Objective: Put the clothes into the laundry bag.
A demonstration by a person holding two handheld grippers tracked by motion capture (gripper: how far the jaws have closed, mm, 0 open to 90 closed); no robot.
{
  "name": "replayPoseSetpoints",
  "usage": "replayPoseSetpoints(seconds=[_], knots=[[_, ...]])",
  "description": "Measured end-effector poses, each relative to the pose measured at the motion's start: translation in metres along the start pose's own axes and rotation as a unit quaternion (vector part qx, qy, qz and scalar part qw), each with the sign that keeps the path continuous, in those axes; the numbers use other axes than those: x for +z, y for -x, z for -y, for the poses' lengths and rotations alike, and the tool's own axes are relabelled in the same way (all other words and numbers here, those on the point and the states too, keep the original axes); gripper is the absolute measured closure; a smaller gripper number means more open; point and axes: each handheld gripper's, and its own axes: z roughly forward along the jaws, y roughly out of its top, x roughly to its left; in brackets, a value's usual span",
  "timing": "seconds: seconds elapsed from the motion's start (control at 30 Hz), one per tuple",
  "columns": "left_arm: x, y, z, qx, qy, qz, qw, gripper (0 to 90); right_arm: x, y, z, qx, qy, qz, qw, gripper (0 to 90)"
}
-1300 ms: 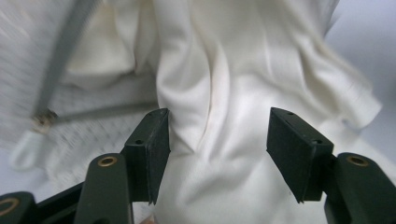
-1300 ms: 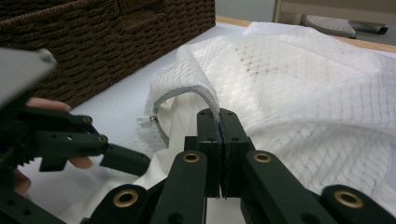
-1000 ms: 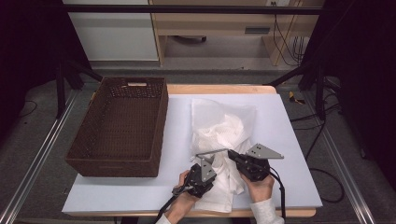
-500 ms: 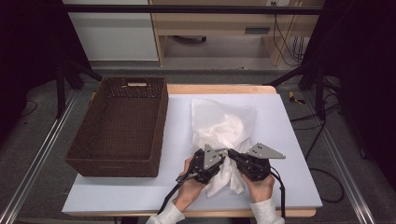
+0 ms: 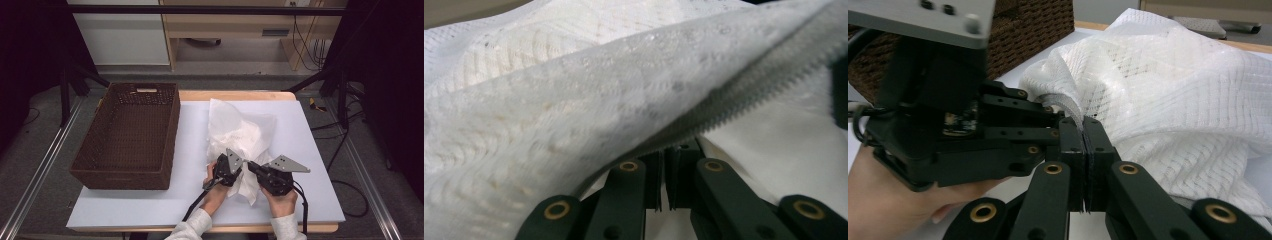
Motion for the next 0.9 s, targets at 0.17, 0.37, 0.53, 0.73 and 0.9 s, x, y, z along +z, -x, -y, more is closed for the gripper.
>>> replayPoseSetpoints(seconds=[0.17, 0.37, 0.53, 0.73, 0.9], knots=[[-0.029, -0.009, 0.001, -0.005, 0.002, 0.079, 0.9969, 57.0, 0.002, -0.001, 0.000, -0.002, 0.000, -0.001, 1.0000, 89.5], [-0.083, -0.030, 0.009, 0.032, 0.005, 0.041, 0.9987, 41.8, 0.003, -0.001, 0.000, -0.004, -0.001, 0.001, 1.0000, 89.5], [-0.085, -0.054, 0.025, 0.015, -0.055, 0.000, 0.9984, 41.6, 0.005, -0.003, -0.001, -0.008, -0.004, 0.000, 1.0000, 89.5], [-0.077, -0.062, 0.045, 0.005, -0.107, -0.004, 0.9943, 42.4, 0.005, -0.001, 0.000, -0.007, -0.005, -0.001, 1.0000, 89.4], [-0.074, -0.057, 0.048, -0.007, -0.090, 0.028, 0.9955, 46.1, 0.006, -0.002, 0.000, -0.008, -0.006, -0.001, 0.9999, 89.4]])
